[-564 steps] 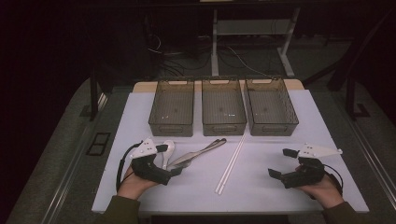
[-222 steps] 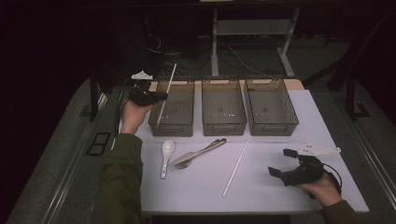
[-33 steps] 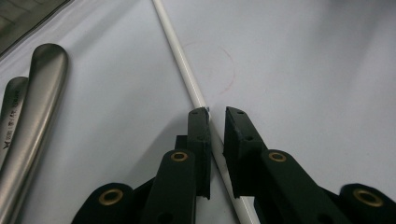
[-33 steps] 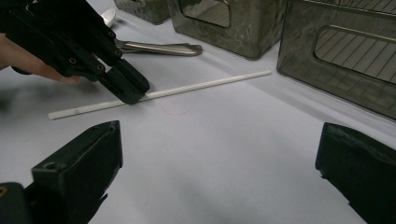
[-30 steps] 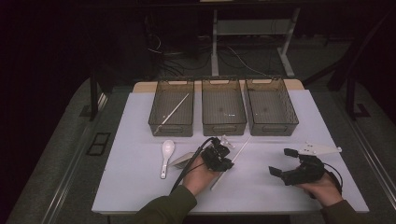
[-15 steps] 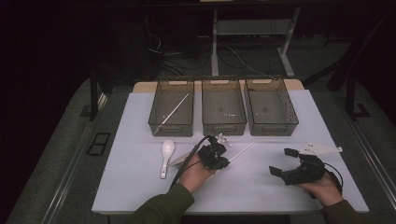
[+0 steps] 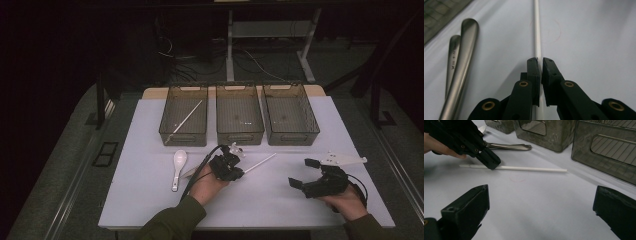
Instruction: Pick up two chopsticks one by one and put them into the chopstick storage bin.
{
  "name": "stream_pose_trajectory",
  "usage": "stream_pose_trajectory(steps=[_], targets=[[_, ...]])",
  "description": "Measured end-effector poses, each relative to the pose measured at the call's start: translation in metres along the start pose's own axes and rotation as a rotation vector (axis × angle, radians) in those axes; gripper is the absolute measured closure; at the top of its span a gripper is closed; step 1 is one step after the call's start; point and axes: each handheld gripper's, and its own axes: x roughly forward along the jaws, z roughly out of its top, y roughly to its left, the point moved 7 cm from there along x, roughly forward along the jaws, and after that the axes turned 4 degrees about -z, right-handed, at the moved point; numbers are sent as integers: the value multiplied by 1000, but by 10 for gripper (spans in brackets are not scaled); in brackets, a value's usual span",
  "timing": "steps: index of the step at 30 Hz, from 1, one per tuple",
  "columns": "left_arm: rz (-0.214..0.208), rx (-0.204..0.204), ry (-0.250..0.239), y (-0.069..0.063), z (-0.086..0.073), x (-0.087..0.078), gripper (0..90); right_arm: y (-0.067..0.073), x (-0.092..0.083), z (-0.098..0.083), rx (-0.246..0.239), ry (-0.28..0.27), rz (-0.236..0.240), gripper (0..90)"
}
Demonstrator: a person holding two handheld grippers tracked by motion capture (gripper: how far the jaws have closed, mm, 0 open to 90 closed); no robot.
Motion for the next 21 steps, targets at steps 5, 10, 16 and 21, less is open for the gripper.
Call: stream_pose_trajectory(steps=[5, 10, 16, 21], targets=[[10, 28, -1, 1, -1, 0, 830, 0, 0, 0, -1, 0, 0, 5], [24, 22, -66, -1, -5, 2, 825, 1, 0, 0, 0, 4, 1, 5], [23, 29, -88, -3, -7, 2, 841, 2, 1, 1, -2, 3, 5, 5], [10, 40, -81, -2, -6, -1, 842, 1, 0, 1, -3, -1, 4, 5]])
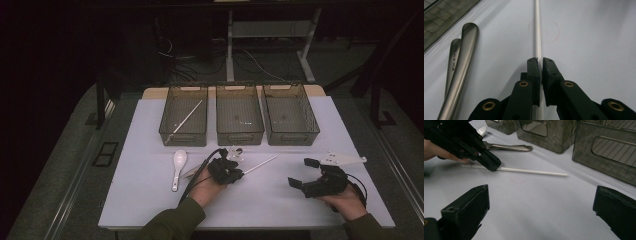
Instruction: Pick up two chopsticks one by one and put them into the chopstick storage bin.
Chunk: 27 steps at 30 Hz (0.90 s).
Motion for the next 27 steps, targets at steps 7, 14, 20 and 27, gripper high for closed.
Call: stream_pose_trajectory(steps=[7, 14, 20, 27], targets=[[-46, -16, -40, -1, 10, -12, 842, -1, 0, 0, 6, 2, -1, 5], [-91, -7, -59, 0, 17, -26, 841, 0, 1, 0, 8, -2, 3, 5], [-112, 5, -81, 3, 22, -39, 841, 0, 1, 0, -2, -21, -2, 5], [-130, 10, -104, 9, 24, -56, 841, 6, 2, -3, -34, -29, 20, 5]])
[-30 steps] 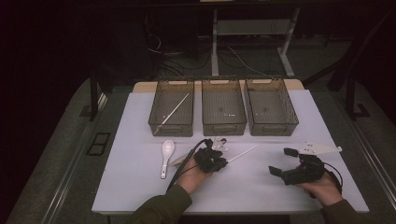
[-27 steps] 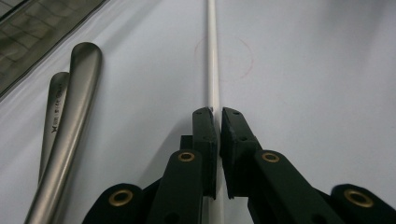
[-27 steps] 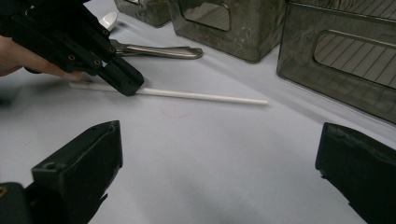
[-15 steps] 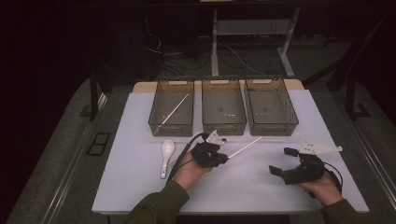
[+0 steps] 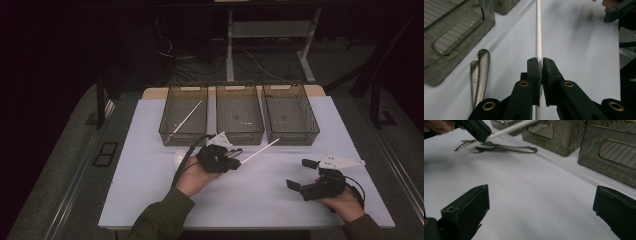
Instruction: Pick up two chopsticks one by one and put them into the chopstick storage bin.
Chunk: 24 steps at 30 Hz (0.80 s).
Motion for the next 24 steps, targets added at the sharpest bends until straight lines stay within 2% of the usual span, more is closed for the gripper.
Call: stream_pose_trajectory(steps=[4, 6, 13, 19, 24], targets=[[-1, 2, -12, 5, 1, -11, 840, -1, 3, -2, -8, 6, 1, 5], [-2, 1, -28, 7, 3, -16, 841, -3, 4, -2, 4, 5, -4, 5], [36, -8, -76, 23, 10, -41, 841, -10, 2, -1, 33, -7, -24, 5], [79, -14, -121, 43, 20, -69, 841, -7, 2, -2, 31, 5, -16, 5], [132, -13, -125, 64, 27, -85, 840, -9, 3, -2, 31, -2, -21, 5]])
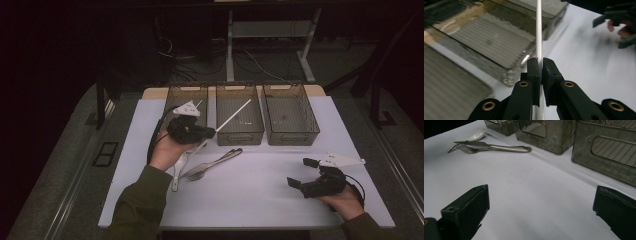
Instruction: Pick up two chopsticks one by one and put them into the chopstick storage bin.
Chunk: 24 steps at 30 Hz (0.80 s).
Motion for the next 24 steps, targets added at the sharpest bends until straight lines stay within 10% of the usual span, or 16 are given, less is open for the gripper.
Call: stream_pose_trajectory(steps=[12, 24], targets=[[112, -14, -64, 54, 24, -22, 840, 0, 0, -1, 2, 1, 0, 5], [236, -93, -51, 112, 1, -22, 840, -1, -1, -1, 5, 0, 0, 5]])
